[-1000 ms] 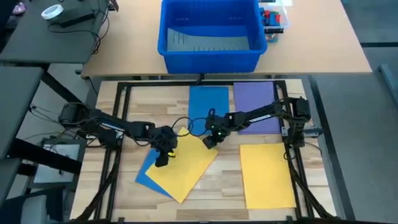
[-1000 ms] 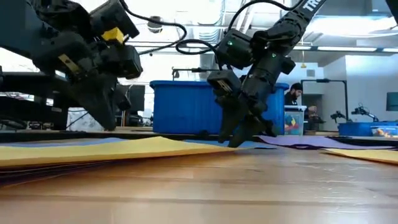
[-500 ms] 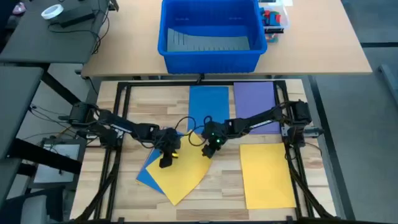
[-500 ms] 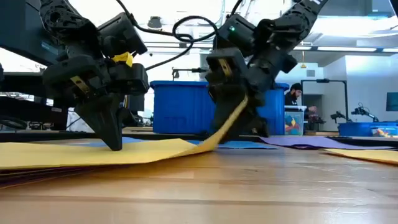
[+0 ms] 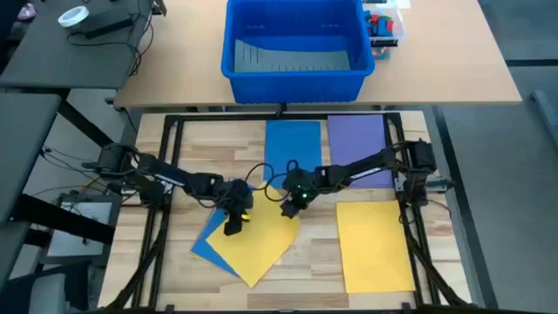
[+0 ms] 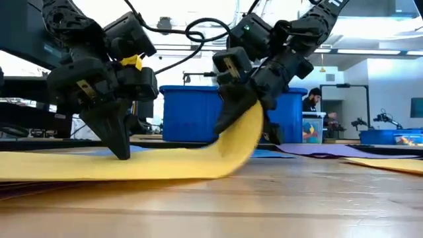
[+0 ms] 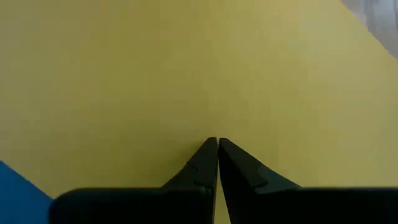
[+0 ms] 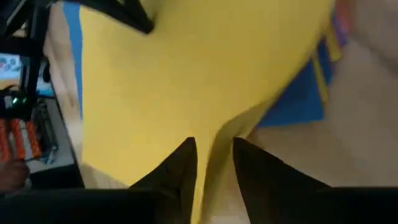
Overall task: Organize paper
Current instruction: Stack the yellow paper on top of the other yellow papers
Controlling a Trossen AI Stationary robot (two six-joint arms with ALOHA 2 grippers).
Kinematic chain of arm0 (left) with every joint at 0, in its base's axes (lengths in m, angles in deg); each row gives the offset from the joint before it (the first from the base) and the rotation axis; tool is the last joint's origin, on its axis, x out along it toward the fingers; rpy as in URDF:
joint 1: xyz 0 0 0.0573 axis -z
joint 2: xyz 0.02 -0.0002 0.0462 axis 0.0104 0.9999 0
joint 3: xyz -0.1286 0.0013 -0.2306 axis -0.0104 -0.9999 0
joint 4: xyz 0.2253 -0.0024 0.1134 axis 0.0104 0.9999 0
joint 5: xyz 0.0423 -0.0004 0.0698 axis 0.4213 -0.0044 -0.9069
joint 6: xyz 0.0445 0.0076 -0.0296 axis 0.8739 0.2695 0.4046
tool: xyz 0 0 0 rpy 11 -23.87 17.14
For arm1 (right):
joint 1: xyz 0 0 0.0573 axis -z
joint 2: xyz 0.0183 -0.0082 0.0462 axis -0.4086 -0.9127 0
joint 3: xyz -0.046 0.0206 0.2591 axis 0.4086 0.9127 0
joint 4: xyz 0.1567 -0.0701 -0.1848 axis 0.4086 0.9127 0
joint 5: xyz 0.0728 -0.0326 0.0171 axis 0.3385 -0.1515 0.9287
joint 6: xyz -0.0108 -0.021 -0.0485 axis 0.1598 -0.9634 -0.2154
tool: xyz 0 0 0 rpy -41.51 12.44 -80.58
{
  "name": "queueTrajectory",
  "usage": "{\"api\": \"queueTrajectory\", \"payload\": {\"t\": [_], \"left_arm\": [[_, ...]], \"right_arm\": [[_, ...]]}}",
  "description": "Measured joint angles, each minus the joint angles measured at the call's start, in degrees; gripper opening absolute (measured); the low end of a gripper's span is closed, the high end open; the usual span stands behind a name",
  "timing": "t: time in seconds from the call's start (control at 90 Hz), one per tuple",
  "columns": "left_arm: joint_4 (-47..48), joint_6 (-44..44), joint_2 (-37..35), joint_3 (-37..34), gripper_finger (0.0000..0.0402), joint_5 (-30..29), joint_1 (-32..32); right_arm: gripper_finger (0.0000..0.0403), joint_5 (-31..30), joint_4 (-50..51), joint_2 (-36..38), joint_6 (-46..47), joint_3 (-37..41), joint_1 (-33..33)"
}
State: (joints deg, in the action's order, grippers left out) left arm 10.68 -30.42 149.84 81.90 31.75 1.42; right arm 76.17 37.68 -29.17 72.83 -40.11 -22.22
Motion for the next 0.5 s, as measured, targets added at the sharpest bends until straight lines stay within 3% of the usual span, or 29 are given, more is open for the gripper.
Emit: {"api": "queueTrajectory", "payload": {"t": [0.111,0.256,0.4,0.5], "left_arm": [[0.23,-0.03,-0.42,0.00,0.0000,-0.10,0.00],[4.16,-0.03,-4.58,0.13,0.0000,-0.50,-0.07],[12.89,1.58,-11.52,3.36,0.0000,-0.35,-0.11],[16.54,2.60,-16.04,4.86,0.0000,-0.34,-0.11]], "right_arm": [[0.0011,0.26,3.13,0.15,-4.10,0.00,0.02],[0.0001,2.44,14.79,4.77,-12.13,-0.59,0.75],[0.0000,5.40,29.63,14.63,-21.88,-2.14,3.39],[0.0000,12.18,41.06,21.95,-27.79,-2.89,5.90]]}}
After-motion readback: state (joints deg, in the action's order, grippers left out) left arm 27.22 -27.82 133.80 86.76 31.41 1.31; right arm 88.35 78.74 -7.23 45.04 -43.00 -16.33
